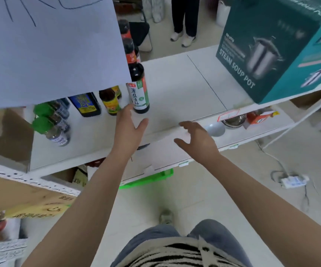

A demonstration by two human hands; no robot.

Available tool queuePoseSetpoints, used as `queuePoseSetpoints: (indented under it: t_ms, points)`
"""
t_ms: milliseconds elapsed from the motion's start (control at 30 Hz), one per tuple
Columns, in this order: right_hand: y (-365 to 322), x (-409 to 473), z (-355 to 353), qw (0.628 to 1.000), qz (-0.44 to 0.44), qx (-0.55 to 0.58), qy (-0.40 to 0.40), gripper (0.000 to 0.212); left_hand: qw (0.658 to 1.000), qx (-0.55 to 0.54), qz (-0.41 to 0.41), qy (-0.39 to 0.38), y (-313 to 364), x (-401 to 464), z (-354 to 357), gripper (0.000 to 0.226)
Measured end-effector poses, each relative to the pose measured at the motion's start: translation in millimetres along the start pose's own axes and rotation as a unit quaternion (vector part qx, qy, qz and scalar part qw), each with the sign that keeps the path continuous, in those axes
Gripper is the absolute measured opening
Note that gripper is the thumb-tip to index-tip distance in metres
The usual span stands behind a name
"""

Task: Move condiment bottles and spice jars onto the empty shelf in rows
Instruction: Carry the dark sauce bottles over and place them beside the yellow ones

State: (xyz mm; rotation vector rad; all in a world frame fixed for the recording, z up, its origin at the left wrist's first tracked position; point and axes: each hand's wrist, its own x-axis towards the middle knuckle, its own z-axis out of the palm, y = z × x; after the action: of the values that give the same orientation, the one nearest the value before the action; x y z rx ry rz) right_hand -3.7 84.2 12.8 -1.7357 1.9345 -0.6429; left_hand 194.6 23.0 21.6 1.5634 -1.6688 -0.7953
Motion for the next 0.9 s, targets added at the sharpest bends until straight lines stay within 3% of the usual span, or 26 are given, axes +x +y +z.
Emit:
queuePoseSetpoints:
  t_ms: [200, 333, 567, 667, 833, 900]
  points:
    - [-24, 86, 13, 0.996, -0.041, 0.068, -0.049, 0.069, 0.995, -0.038, 0.028, 0.091, 25, 58, -11, 0.071]
    - [-45, 134, 24, 0.986, -0.064, 0.138, -0.072, 0.079, 0.993, -0.033, -0.005, 0.111, 46, 81, -5, 0.075]
    - [-59, 174, 30, 0.96, -0.117, 0.211, -0.142, 0.058, 0.993, 0.018, 0.003, 0.119, 61, 104, -8, 0.042]
    - [-60, 180, 30, 0.957, -0.129, 0.212, -0.15, 0.052, 0.991, 0.018, 0.016, 0.131, 63, 106, -6, 0.044]
    - [-53, 188, 29, 0.952, -0.157, 0.19, -0.183, 0.074, 0.991, -0.069, -0.001, 0.118, 70, 90, 7, 0.038]
    - [-52, 180, 19, 0.944, -0.154, 0.204, -0.206, 0.063, 0.988, -0.086, 0.002, 0.132, 77, 81, 12, 0.037]
